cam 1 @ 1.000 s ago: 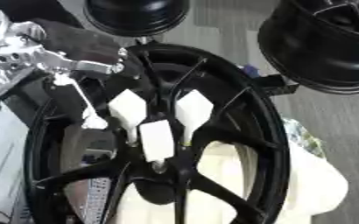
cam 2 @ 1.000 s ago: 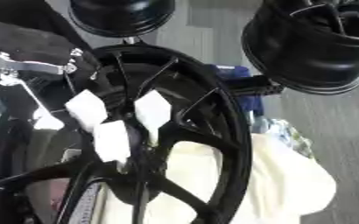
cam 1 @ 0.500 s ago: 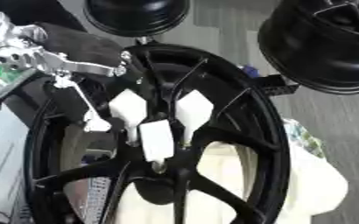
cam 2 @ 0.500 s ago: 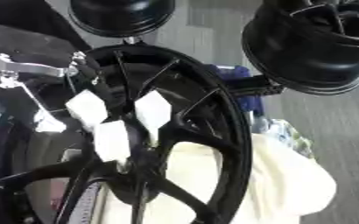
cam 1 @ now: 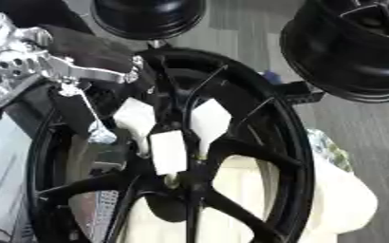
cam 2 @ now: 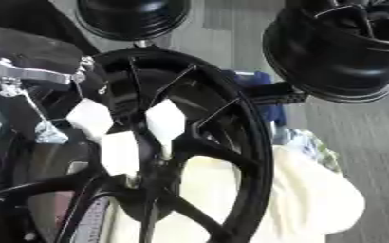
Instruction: Pull the pin out of the wheel hub.
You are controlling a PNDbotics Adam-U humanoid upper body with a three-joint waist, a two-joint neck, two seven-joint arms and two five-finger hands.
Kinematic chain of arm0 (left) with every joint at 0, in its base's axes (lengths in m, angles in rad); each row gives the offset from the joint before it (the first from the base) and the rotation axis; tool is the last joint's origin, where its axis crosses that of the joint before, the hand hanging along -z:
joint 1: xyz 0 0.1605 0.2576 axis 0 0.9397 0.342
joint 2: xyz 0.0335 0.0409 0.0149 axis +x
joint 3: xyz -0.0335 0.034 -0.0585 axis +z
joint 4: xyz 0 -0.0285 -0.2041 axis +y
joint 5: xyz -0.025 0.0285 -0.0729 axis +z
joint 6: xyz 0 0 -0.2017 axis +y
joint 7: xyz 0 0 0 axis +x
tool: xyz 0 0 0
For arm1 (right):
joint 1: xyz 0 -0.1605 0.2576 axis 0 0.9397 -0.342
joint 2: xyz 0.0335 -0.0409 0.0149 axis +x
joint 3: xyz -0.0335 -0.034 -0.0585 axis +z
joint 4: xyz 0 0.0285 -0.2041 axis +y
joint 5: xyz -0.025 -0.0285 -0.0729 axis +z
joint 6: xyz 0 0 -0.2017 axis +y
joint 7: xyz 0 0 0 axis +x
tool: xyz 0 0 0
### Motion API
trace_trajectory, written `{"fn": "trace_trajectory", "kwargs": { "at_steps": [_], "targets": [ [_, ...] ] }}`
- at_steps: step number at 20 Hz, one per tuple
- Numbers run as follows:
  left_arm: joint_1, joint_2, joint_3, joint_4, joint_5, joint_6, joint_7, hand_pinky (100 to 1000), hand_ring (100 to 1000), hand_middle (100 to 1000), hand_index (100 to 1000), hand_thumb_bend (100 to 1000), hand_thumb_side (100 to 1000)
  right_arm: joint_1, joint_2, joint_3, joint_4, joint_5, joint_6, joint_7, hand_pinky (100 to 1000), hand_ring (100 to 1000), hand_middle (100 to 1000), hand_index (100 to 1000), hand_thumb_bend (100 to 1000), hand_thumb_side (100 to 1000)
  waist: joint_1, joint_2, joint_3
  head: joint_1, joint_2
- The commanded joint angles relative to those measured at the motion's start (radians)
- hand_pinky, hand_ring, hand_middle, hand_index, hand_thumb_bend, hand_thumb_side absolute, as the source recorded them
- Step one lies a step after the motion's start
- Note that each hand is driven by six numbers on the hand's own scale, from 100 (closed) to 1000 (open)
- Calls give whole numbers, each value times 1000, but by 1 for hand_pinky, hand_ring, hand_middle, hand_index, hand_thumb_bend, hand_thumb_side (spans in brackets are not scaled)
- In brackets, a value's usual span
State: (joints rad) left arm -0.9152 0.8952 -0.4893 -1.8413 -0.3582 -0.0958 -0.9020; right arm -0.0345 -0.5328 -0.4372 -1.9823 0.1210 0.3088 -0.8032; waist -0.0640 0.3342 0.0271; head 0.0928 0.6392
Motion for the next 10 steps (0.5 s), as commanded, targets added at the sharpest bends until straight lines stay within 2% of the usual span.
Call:
{"fn": "trace_trajectory", "kwargs": {
  "at_steps": [1, 5, 10],
  "targets": [
    [-4, 12, 2, 4, -11, 0, -5, 747, 586, 396, 615, 222, 139, -3, -20, -15, -18, -2, 98, -104, 834, 607, 659, 849, 444, 275, 0, -18, -1, 2, -14],
    [-3, 9, 6, 4, -4, 5, -4, 740, 568, 356, 578, 179, 139, -3, -19, -17, -18, -1, 97, -104, 834, 606, 659, 849, 444, 275, 0, -20, -1, 2, -13],
    [-2, 10, 19, -11, 16, 39, 15, 726, 537, 307, 525, 135, 158, -2, -19, -20, -18, 1, 98, -104, 834, 606, 659, 849, 444, 275, 1, -22, 1, 2, -13]
  ]
}}
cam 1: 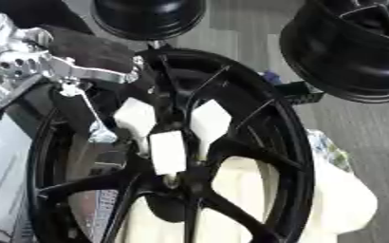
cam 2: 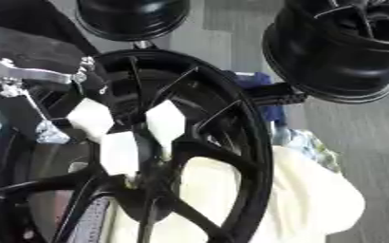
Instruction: Pull the pin out of the wheel hub.
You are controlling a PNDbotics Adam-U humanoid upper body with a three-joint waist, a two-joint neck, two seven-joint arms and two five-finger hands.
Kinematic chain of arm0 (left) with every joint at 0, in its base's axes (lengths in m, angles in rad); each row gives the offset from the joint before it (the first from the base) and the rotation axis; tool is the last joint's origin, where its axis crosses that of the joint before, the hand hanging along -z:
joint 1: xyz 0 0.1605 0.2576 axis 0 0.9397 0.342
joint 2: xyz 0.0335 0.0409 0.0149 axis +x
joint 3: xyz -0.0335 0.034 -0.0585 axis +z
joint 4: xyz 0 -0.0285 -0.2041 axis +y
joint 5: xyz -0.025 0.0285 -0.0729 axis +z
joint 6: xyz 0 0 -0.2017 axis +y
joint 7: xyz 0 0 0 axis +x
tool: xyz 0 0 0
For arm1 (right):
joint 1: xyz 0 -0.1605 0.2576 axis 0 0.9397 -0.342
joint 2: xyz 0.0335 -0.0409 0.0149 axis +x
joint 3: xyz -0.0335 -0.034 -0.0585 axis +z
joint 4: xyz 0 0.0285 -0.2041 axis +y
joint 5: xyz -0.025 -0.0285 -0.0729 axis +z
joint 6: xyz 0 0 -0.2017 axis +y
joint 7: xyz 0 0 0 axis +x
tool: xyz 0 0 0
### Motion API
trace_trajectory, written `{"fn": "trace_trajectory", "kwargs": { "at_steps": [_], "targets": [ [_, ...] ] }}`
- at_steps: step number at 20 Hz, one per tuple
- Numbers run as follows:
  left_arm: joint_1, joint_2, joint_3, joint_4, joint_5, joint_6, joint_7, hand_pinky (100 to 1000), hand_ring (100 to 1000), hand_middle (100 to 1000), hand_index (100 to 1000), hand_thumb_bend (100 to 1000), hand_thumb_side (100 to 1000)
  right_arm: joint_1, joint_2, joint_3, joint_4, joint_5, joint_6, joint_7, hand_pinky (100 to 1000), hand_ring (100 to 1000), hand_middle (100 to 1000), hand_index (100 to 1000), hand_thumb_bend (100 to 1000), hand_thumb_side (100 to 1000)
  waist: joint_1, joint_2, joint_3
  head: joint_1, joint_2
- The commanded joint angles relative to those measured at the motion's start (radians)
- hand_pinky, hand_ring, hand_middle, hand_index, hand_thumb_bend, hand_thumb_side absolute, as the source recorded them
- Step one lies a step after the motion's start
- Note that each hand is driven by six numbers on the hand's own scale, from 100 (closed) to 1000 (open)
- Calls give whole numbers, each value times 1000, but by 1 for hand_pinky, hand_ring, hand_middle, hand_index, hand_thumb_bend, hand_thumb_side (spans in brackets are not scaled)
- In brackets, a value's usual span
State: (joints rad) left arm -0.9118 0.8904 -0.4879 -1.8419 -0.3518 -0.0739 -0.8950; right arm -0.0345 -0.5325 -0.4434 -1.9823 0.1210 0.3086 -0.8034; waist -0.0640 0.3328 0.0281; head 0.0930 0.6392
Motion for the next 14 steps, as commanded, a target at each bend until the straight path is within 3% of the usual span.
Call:
{"fn": "trace_trajectory", "kwargs": {
  "at_steps": [1, 7, 14],
  "targets": [
    [-4, 15, 20, -14, 13, 24, 12, 725, 528, 293, 508, 123, 161, -1, -19, -14, -18, 1, 99, -104, 834, 606, 659, 849, 445, 275, 0, -21, 0, 2, -12],
    [-4, 23, 40, -40, 31, 55, 25, 730, 503, 233, 437, 105, 164, 0, -21, -16, -18, 3, 100, -104, 834, 606, 657, 848, 445, 274, 0, -25, 3, 2, -11],
    [-6, 46, 87, -86, 50, 84, 54, 728, 491, 203, 415, 105, 161, 4, -25, -17, -18, 10, 102, -104, 833, 605, 657, 847, 447, 272, 0, -30, 6, 1, -9]
  ]
}}
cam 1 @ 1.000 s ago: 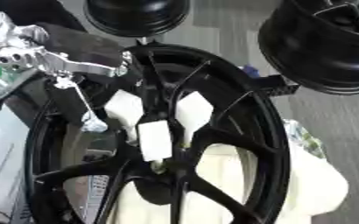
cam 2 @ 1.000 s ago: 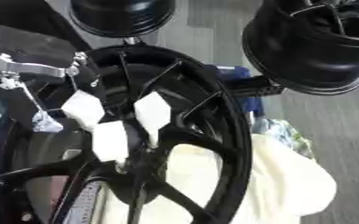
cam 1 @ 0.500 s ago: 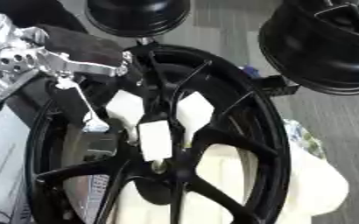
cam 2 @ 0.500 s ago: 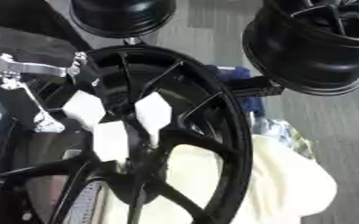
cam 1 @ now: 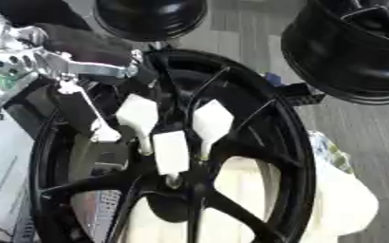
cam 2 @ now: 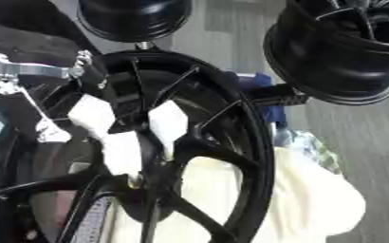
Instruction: Pull the pin out of the wheel hub.
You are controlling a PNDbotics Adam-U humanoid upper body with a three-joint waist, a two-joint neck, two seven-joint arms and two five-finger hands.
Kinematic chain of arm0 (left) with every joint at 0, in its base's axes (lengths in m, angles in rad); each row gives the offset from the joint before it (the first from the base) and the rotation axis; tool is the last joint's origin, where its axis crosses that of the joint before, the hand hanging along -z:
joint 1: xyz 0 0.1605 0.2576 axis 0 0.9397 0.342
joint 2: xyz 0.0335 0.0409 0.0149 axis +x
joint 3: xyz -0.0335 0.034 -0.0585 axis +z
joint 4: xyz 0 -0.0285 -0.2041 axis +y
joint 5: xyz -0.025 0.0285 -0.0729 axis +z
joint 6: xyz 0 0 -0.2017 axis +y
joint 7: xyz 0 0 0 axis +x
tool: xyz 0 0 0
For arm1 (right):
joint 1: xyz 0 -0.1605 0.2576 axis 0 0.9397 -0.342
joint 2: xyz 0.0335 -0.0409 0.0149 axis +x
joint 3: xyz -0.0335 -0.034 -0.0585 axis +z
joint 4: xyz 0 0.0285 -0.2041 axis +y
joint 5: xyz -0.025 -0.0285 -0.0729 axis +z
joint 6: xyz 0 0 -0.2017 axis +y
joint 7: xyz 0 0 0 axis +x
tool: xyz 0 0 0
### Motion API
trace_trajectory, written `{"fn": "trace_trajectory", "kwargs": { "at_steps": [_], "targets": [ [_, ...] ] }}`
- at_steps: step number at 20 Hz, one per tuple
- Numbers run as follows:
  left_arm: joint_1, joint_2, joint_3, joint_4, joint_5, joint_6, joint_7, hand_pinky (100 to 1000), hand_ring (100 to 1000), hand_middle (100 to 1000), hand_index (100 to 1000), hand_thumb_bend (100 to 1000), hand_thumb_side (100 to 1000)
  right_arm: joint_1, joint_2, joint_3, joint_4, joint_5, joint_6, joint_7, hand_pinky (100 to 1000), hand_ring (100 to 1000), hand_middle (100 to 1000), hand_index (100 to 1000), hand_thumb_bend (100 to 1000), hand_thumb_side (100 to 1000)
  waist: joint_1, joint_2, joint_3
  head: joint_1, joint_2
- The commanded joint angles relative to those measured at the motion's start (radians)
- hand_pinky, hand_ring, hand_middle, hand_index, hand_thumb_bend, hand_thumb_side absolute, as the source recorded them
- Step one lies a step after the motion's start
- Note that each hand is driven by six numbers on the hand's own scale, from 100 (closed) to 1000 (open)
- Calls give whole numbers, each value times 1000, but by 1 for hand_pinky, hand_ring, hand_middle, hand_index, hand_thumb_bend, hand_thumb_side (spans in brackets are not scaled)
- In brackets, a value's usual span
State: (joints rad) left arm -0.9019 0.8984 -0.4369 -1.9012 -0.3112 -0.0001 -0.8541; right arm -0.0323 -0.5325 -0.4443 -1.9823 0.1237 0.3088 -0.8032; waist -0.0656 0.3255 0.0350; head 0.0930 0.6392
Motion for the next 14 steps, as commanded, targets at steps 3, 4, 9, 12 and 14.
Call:
{"fn": "trace_trajectory", "kwargs": {
  "at_steps": [3, 4, 9, 12, 14],
  "targets": [
    [-23, 54, 60, -51, 31, 18, 15, 728, 491, 202, 414, 118, 156, 3, -27, -16, -18, 9, 104, -104, 833, 604, 656, 847, 446, 273, 1, -25, 1, 0, -9],
    [-27, 61, 69, -60, 38, 20, 14, 728, 491, 202, 414, 119, 155, 4, -27, -16, -18, 9, 104, -104, 833, 604, 656, 847, 446, 273, 2, -25, 2, -1, -8],
    [-30, 115, 135, -96, 89, 33, 30, 731, 498, 206, 420, 100, 148, 5, -30, -18, -18, 13, 105, -104, 833, 604, 655, 847, 447, 272, 3, -26, 5, -6, -9],
    [4, 172, 207, -91, 116, 52, 83, 733, 503, 209, 426, 100, 149, 7, -31, -22, -18, 17, 107, -104, 833, 604, 655, 846, 447, 271, 4, -23, 6, -10, -13],
    [39, 209, 269, -62, 143, 76, 149, 736, 505, 207, 433, 100, 163, 9, -31, -28, -18, 19, 109, -104, 833, 604, 655, 846, 447, 271, 5, -21, 6, -15, -13]
  ]
}}
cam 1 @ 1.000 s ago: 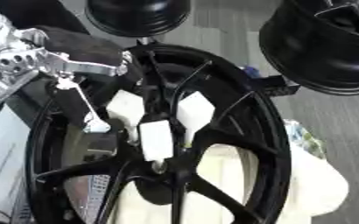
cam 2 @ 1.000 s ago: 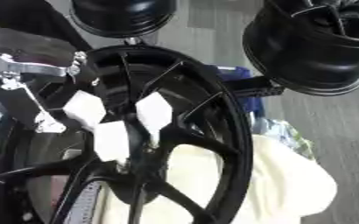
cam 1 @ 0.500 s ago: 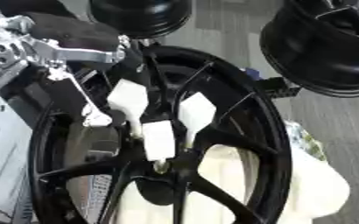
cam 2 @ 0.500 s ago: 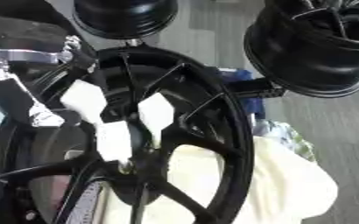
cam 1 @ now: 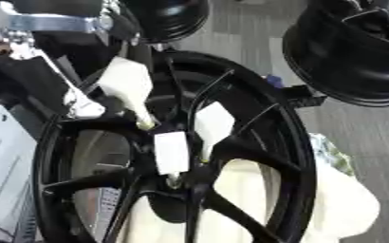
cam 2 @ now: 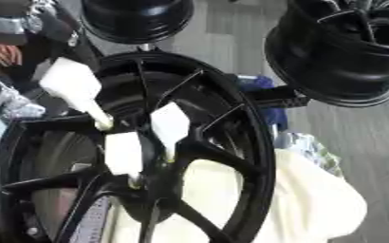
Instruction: Pull the pin out of the wheel hub.
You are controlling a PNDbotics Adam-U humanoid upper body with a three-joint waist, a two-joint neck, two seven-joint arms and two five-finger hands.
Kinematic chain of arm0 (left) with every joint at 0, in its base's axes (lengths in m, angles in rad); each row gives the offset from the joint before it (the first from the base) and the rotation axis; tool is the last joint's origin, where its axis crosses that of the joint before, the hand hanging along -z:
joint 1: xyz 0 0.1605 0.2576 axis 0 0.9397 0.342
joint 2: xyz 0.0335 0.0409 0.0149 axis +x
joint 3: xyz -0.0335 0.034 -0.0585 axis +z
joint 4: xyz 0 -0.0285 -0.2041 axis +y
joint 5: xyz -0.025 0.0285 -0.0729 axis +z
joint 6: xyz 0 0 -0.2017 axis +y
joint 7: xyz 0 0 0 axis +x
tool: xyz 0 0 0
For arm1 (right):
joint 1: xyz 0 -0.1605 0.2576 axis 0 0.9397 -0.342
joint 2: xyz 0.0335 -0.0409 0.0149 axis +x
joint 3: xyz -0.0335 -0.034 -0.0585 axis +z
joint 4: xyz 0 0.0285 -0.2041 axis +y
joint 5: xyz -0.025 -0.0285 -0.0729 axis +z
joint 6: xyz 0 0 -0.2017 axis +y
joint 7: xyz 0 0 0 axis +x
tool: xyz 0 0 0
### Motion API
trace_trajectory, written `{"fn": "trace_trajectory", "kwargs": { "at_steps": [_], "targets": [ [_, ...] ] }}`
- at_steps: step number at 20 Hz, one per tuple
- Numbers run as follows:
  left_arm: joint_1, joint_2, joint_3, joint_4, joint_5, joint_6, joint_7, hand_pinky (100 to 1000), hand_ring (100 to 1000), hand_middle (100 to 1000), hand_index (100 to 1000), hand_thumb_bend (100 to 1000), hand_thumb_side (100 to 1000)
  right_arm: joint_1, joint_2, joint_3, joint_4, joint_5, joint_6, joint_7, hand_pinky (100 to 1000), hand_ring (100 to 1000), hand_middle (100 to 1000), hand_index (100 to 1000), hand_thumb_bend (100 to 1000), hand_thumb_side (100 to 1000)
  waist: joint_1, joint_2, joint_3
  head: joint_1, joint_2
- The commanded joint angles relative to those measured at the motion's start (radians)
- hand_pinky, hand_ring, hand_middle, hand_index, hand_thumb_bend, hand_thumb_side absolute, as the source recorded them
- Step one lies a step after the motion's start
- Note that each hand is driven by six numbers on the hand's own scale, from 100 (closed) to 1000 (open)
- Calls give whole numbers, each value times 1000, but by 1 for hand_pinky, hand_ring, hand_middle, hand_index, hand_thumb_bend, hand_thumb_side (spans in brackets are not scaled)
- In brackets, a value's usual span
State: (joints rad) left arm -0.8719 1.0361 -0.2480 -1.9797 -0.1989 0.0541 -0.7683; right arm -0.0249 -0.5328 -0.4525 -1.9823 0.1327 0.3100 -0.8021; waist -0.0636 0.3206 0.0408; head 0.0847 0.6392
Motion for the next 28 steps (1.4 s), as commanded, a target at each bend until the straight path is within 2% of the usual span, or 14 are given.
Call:
{"fn": "trace_trajectory", "kwargs": {
  "at_steps": [1, 4, 8, 12, 17, 20, 23, 25, 27, 28],
  "targets": [
    [25, 87, 113, 41, 50, 36, 104, 737, 505, 206, 435, 100, 173, 3, -30, -22, -18, 12, 108, -105, 833, 604, 655, 846, 448, 271, 4, -16, 1, -9, -13],
    [60, 121, 195, 143, 99, 72, 230, 740, 511, 205, 438, 100, 200, 4, -29, -28, -18, 17, 108, -105, 833, 604, 655, 847, 447, 271, 8, -15, 3, -15, -15],
    [100, 150, 261, 306, 89, 98, 369, 739, 516, 210, 446, 100, 211, 6, -28, -33, -18, 22, 108, -105, 833, 604, 655, 846, 448, 270, 11, -16, 3, -19, -20],
    [134, 160, 295, 451, 33, 116, 492, 742, 523, 216, 458, 100, 227, 7, -27, -36, -18, 24, 109, -105, 833, 604, 655, 846, 448, 270, 11, -16, 2, -23, -24],
    [164, 158, 305, 559, -22, 121, 582, 742, 531, 229, 474, 100, 224, 6, -26, -37, -18, 24, 109, -105, 833, 604, 655, 846, 447, 270, 9, -15, 0, -25, -27],
    [184, 154, 297, 599, -82, 132, 621, 748, 562, 295, 531, 100, 156, 4, -24, -39, -18, 24, 108, -105, 832, 604, 655, 847, 447, 270, 9, -13, -1, -24, -29],
    [193, 138, 287, 624, -134, 137, 628, 755, 574, 332, 562, 100, 148, 2, -25, -38, -18, 25, 107, -105, 832, 604, 655, 846, 448, 269, 8, -13, -2, -23, -31],
    [199, 128, 280, 631, -156, 138, 631, 766, 600, 388, 613, 100, 131, 1, -24, -38, -18, 25, 107, -105, 832, 603, 654, 846, 447, 270, 8, -13, -3, -22, -34],
    [204, 116, 269, 637, -168, 135, 621, 791, 669, 499, 709, 100, 115, 1, -22, -38, -18, 25, 107, -105, 832, 603, 654, 846, 447, 270, 7, -13, -4, -23, -34],
    [205, 111, 264, 639, -171, 130, 609, 826, 762, 629, 794, 100, 161, 1, -22, -38, -18, 25, 107, -105, 832, 603, 654, 846, 447, 270, 6, -13, -5, -22, -34]
  ]
}}
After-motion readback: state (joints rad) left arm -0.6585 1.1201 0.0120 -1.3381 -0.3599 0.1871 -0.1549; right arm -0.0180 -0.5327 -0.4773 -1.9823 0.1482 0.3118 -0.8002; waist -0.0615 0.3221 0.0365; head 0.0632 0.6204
